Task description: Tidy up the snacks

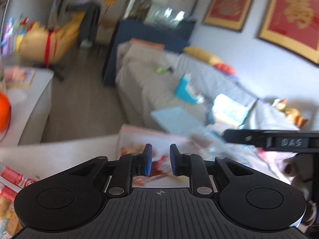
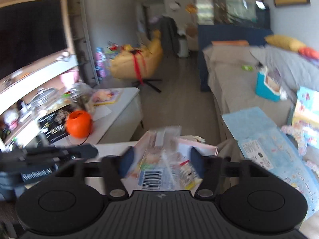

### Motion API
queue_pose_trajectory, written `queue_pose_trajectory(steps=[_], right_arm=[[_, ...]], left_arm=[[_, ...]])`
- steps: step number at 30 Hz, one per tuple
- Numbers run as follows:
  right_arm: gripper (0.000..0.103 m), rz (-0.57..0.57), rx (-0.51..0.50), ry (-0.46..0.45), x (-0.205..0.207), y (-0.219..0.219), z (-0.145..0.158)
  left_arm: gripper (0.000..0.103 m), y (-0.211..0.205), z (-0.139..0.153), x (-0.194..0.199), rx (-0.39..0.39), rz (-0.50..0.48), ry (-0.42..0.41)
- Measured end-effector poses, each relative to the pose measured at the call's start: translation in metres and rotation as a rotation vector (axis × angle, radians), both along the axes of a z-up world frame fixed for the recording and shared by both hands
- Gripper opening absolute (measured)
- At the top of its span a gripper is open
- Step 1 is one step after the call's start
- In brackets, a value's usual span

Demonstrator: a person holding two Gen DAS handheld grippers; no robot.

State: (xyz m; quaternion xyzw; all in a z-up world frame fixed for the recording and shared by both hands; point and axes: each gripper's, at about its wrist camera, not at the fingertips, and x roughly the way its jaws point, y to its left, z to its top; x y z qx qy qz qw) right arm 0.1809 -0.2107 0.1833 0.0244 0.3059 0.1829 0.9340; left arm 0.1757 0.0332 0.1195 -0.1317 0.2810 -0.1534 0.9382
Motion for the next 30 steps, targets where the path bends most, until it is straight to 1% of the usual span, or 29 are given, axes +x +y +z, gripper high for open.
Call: queue_pose_trajectory(steps=[2, 4, 7, 10, 11, 13, 15, 17, 19, 20, 21, 22, 23, 25, 27, 30], right_arm=[[0.068, -0.034, -0.047, 0.039, 0.020, 0.005, -0.010], [0.068, -0.030, -0.080, 0.064, 0.020, 0.004, -0.026], [0.068, 0.029, -0.098, 0.118, 0.003, 0.002, -0.052], [0.068, 0.134, -0.115, 0.184, -0.023, 0.008, -0.080], [0.068, 0.172, -0.132, 0.197, -0.031, 0.011, -0.089], [0.069, 0.240, -0.186, 0.194, -0.045, 0.021, -0.102], [0.070, 0.288, -0.251, 0.180, -0.052, 0.032, -0.115], [0.071, 0.337, -0.275, 0.206, -0.057, 0.042, -0.128], [0.078, 0.402, -0.272, 0.251, -0.062, 0.048, -0.142], [0.084, 0.415, -0.284, 0.249, -0.064, 0.052, -0.149], [0.089, 0.401, -0.312, 0.215, -0.068, 0.058, -0.154], [0.089, 0.380, -0.318, 0.173, -0.073, 0.061, -0.157], [0.089, 0.368, -0.301, 0.169, -0.073, 0.063, -0.158], [0.087, 0.318, -0.258, 0.201, -0.069, 0.064, -0.157], [0.081, 0.284, -0.243, 0.197, -0.072, 0.069, -0.156], [0.078, 0.256, -0.265, 0.170, -0.085, 0.080, -0.156]], left_arm=[[0.022, 0.005, -0.021, -0.001, 0.031, -0.017, 0.028], [0.022, 0.009, -0.040, -0.014, 0.050, -0.054, 0.054], [0.022, 0.019, -0.066, -0.039, 0.098, -0.074, 0.116], [0.022, 0.036, -0.083, -0.067, 0.129, -0.057, 0.152], [0.022, 0.045, -0.084, -0.079, 0.130, -0.045, 0.157], [0.022, 0.065, -0.086, -0.098, 0.141, -0.006, 0.165], [0.022, 0.087, -0.083, -0.112, 0.158, 0.046, 0.163], [0.022, 0.112, -0.080, -0.129, 0.160, 0.112, 0.177], [0.022, 0.132, -0.081, -0.142, 0.157, 0.173, 0.197], [0.022, 0.141, -0.082, -0.149, 0.153, 0.193, 0.207], [0.022, 0.147, -0.083, -0.156, 0.146, 0.204, 0.219], [0.022, 0.152, -0.085, -0.161, 0.134, 0.211, 0.233], [0.022, 0.154, -0.088, -0.167, 0.124, 0.214, 0.243], [0.022, 0.150, -0.091, -0.172, 0.112, 0.221, 0.251], [0.023, 0.137, -0.093, -0.171, 0.097, 0.222, 0.249], [0.023, 0.110, -0.094, -0.166, 0.036, 0.147, 0.264]])
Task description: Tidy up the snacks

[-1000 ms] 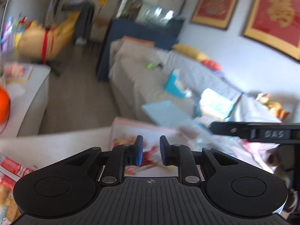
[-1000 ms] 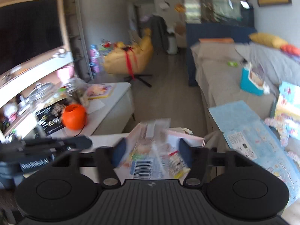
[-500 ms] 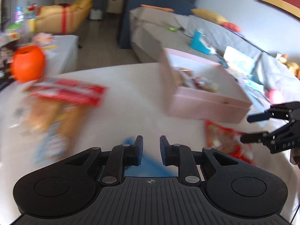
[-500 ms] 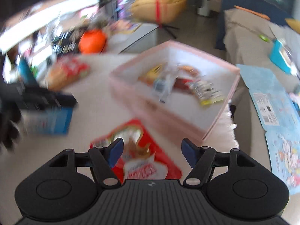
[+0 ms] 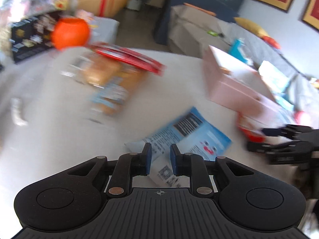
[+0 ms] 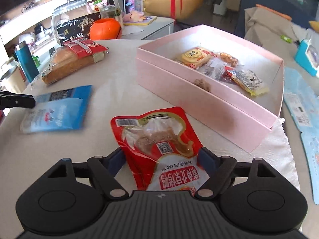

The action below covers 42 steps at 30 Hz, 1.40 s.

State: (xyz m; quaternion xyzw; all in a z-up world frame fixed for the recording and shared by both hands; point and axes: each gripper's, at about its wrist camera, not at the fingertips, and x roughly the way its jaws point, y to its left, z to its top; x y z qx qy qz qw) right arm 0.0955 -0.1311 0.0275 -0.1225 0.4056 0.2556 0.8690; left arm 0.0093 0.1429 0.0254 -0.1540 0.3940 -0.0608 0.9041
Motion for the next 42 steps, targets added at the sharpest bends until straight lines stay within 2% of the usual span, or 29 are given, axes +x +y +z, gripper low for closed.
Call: queue_pose_trajectory(steps=[2, 5, 7, 9, 11, 13, 15, 17, 19, 23, 25, 29, 31, 35, 42], right_arm=[[0.078, -0.020, -0.012, -0.021, -0.004, 0.001, -0.002], [0.077, -0.069, 0.004, -0.014, -0.004, -0.003, -0.003], [0.077, -0.108, 0.005, -0.019, -0.005, -0.010, -0.005], [0.078, -0.125, 0.003, -0.034, -0.011, -0.018, -0.007], [0.079, -0.122, 0.012, -0.051, -0.018, -0.026, -0.009], [0.083, -0.120, 0.030, -0.064, -0.022, -0.032, -0.012], [0.087, -0.141, 0.052, -0.071, -0.023, -0.036, -0.015], [0.094, -0.172, 0.072, -0.082, -0.023, -0.038, -0.018], [0.096, -0.192, 0.073, -0.101, -0.025, -0.037, -0.021], [0.096, -0.194, 0.083, -0.099, -0.025, -0.039, -0.021], [0.096, -0.194, 0.083, -0.101, -0.025, -0.038, -0.021], [0.096, -0.195, 0.085, -0.101, -0.025, -0.038, -0.021], [0.096, -0.195, 0.085, -0.102, -0.026, -0.038, -0.020], [0.096, -0.195, 0.087, -0.101, -0.026, -0.038, -0.020], [0.097, -0.194, 0.090, -0.101, -0.025, -0.037, -0.020]], left_arm=[[0.023, -0.023, 0.000, 0.004, -0.005, -0.061, 0.009], [0.023, -0.055, 0.010, 0.003, 0.074, -0.135, -0.028], [0.024, -0.063, 0.021, 0.002, 0.123, -0.144, -0.071], [0.025, -0.056, 0.032, 0.006, 0.138, -0.116, -0.104], [0.026, -0.038, 0.043, 0.018, 0.149, -0.043, -0.123], [0.025, -0.012, 0.051, 0.038, 0.144, 0.072, -0.136], [0.025, 0.020, 0.052, 0.062, 0.050, 0.194, -0.101], [0.025, 0.048, 0.047, 0.088, -0.091, 0.295, -0.044], [0.025, 0.063, 0.043, 0.110, -0.158, 0.378, -0.015], [0.025, 0.065, 0.035, 0.162, -0.072, 0.450, 0.041], [0.025, 0.058, 0.032, 0.180, -0.024, 0.438, 0.035], [0.026, 0.032, 0.020, 0.214, 0.193, 0.363, 0.070], [0.026, 0.023, 0.016, 0.217, 0.252, 0.341, 0.047], [0.026, 0.016, 0.016, 0.203, 0.251, 0.281, 0.047], [0.026, -0.014, 0.019, 0.135, 0.103, 0.007, 0.011]])
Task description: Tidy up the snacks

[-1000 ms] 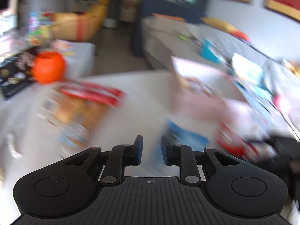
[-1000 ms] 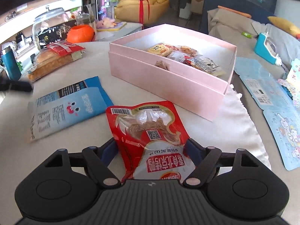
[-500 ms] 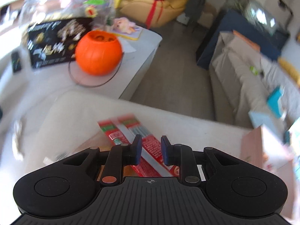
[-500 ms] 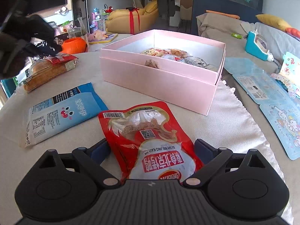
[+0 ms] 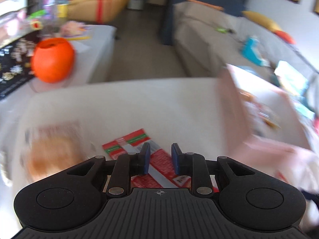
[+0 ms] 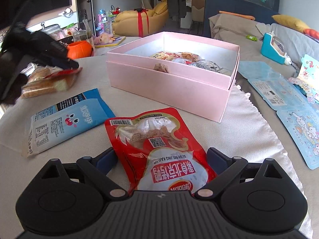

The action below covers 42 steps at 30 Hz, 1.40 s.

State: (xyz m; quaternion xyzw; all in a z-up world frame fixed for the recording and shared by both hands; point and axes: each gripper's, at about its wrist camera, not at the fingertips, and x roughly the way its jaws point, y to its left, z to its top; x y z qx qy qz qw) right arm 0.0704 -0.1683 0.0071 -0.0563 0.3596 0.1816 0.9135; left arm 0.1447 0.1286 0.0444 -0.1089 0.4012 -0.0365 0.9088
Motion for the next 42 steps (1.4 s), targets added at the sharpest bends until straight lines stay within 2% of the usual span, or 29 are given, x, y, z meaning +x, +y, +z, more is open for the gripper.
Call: queue_pose_trajectory(steps=[1, 3, 5, 7, 10, 14, 19, 21, 24, 28, 31, 34, 37, 42], right_arm=[[0.097, 0.000, -0.001, 0.000, 0.000, 0.000, 0.000], [0.097, 0.000, -0.001, 0.000, -0.001, 0.000, 0.000], [0.097, -0.001, -0.002, -0.001, 0.000, 0.000, 0.000], [0.097, 0.000, -0.003, -0.001, -0.001, 0.000, 0.000], [0.097, -0.002, -0.004, -0.002, -0.002, 0.000, 0.000], [0.097, -0.003, -0.004, -0.002, -0.002, 0.001, 0.000], [0.097, -0.002, -0.004, -0.002, -0.002, 0.000, 0.000], [0.097, -0.002, -0.004, -0.002, -0.002, 0.000, 0.000], [0.097, -0.002, -0.003, -0.002, -0.002, 0.000, 0.000], [0.097, -0.002, -0.004, -0.002, -0.002, 0.000, 0.000], [0.097, -0.002, -0.003, -0.002, -0.002, 0.000, 0.000], [0.097, -0.003, 0.000, -0.002, -0.002, 0.000, 0.000], [0.097, -0.007, 0.004, -0.003, -0.003, -0.001, 0.000], [0.097, -0.007, 0.004, -0.003, -0.003, -0.001, 0.000]], left_arm=[[0.026, -0.004, 0.002, -0.010, -0.016, -0.020, -0.007], [0.026, -0.013, 0.006, -0.024, 0.007, -0.028, -0.023], [0.027, -0.021, 0.011, -0.034, 0.071, 0.002, -0.019], [0.027, -0.020, 0.014, -0.037, 0.093, 0.048, -0.007], [0.027, -0.009, 0.008, -0.027, 0.015, 0.139, 0.049], [0.028, 0.005, -0.002, 0.001, -0.040, 0.188, 0.070], [0.029, -0.022, -0.015, 0.017, -0.051, 0.066, 0.123], [0.029, -0.029, -0.017, 0.018, -0.034, 0.068, 0.117], [0.029, -0.024, -0.011, 0.014, -0.078, 0.098, 0.091], [0.029, -0.023, 0.005, 0.013, 0.058, 0.033, -0.031], [0.029, -0.009, 0.001, 0.029, 0.090, -0.014, -0.052], [0.029, 0.013, -0.016, 0.047, 0.039, 0.037, 0.036], [0.029, 0.022, -0.017, 0.038, -0.031, 0.041, 0.026], [0.029, 0.016, -0.013, 0.013, -0.058, -0.025, 0.056]])
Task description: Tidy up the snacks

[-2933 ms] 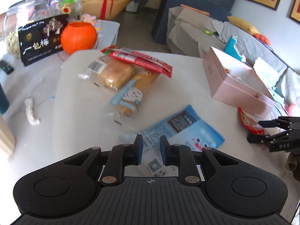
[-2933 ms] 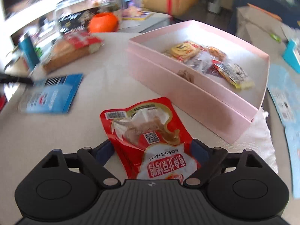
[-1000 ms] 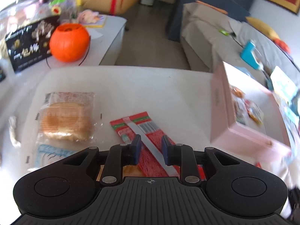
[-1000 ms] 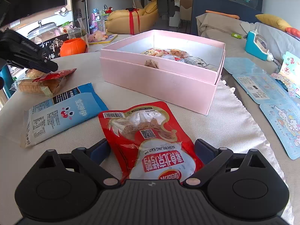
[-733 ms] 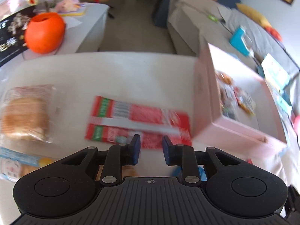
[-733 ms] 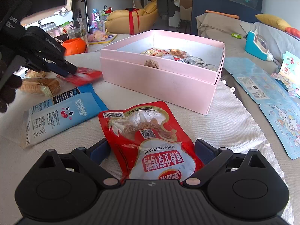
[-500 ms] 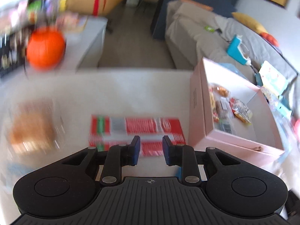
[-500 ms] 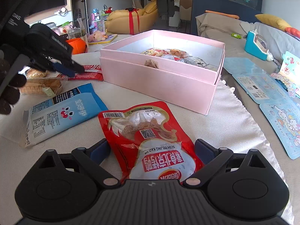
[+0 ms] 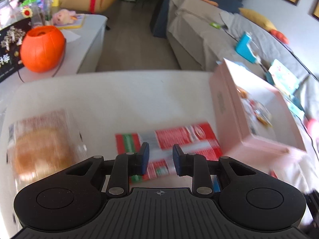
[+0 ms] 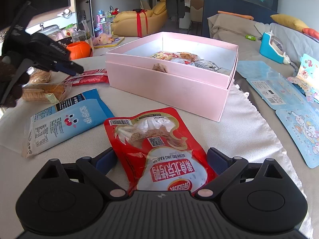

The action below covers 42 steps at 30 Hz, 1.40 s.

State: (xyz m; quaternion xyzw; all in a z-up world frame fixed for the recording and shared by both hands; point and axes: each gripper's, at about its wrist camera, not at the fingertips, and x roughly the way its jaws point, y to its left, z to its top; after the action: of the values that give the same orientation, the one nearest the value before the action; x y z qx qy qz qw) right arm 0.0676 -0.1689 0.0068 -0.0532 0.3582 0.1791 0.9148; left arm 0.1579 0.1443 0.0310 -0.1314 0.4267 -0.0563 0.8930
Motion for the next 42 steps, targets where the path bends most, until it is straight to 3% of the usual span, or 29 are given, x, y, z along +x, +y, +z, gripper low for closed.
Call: queue_pose_trajectory(steps=[5, 13, 16, 20, 22, 25, 32, 34, 36, 40, 42], right_arm=[[0.097, 0.000, 0.000, 0.000, 0.000, 0.000, 0.000], [0.098, 0.001, 0.000, 0.000, 0.000, 0.000, 0.000], [0.098, 0.001, 0.000, 0.000, 0.000, 0.000, 0.000], [0.098, 0.001, 0.000, 0.000, 0.000, 0.000, 0.000], [0.098, 0.001, 0.001, 0.000, 0.000, 0.000, 0.000], [0.098, 0.001, 0.001, 0.000, 0.000, 0.000, 0.000], [0.098, 0.001, 0.001, 0.000, 0.000, 0.000, 0.000], [0.098, 0.001, 0.001, 0.000, 0.000, 0.000, 0.000], [0.098, 0.001, 0.001, 0.000, 0.000, -0.001, 0.000], [0.098, 0.002, 0.001, 0.000, 0.000, 0.000, 0.000], [0.098, 0.002, 0.000, 0.001, 0.000, 0.000, 0.000]], left_arm=[[0.029, -0.017, -0.005, -0.016, -0.036, -0.098, 0.050], [0.029, -0.028, 0.031, -0.028, 0.154, -0.220, -0.119], [0.029, -0.037, 0.030, -0.020, 0.279, -0.319, -0.108], [0.032, -0.063, 0.012, -0.010, 0.588, -0.472, -0.079], [0.032, -0.068, 0.003, -0.004, 0.652, -0.524, -0.057], [0.032, -0.073, -0.007, 0.003, 0.687, -0.589, -0.046], [0.029, -0.073, -0.005, 0.019, 0.616, -0.641, -0.023], [0.032, -0.064, 0.001, 0.020, 0.494, -0.641, -0.003], [0.035, -0.049, 0.005, 0.024, 0.340, -0.555, 0.026], [0.032, -0.018, 0.012, 0.023, 0.129, -0.271, 0.042], [0.032, -0.006, 0.019, 0.024, 0.032, -0.166, 0.012]])
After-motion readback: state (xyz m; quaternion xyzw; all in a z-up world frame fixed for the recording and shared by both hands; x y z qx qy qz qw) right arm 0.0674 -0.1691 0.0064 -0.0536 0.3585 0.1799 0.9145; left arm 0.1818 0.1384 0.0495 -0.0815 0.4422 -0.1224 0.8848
